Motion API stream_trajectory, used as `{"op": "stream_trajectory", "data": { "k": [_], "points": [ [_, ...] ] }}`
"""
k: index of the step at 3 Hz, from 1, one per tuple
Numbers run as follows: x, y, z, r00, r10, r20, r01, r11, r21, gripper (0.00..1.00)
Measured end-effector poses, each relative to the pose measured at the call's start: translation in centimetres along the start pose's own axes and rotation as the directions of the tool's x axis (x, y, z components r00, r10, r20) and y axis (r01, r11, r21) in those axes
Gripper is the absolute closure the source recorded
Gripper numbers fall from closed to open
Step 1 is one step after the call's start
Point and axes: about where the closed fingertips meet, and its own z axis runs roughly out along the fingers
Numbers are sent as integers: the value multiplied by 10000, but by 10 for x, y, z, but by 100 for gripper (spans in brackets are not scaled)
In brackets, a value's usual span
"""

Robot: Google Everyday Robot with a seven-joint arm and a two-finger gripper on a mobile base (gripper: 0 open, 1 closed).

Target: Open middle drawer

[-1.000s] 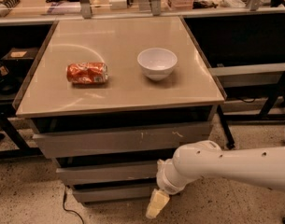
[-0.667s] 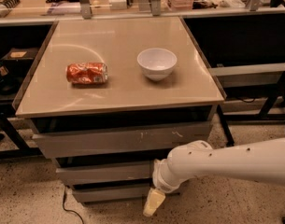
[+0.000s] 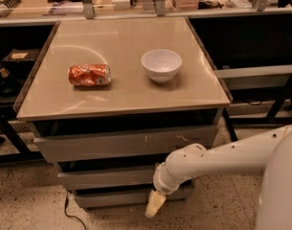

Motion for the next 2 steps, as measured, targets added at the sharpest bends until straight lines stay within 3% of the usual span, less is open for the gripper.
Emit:
{"op": "stream_trajectory", "data": {
  "k": [2],
  "points": [
    [1,-18,34,9987,-505,-30,504,9986,-174,0]
  ]
}}
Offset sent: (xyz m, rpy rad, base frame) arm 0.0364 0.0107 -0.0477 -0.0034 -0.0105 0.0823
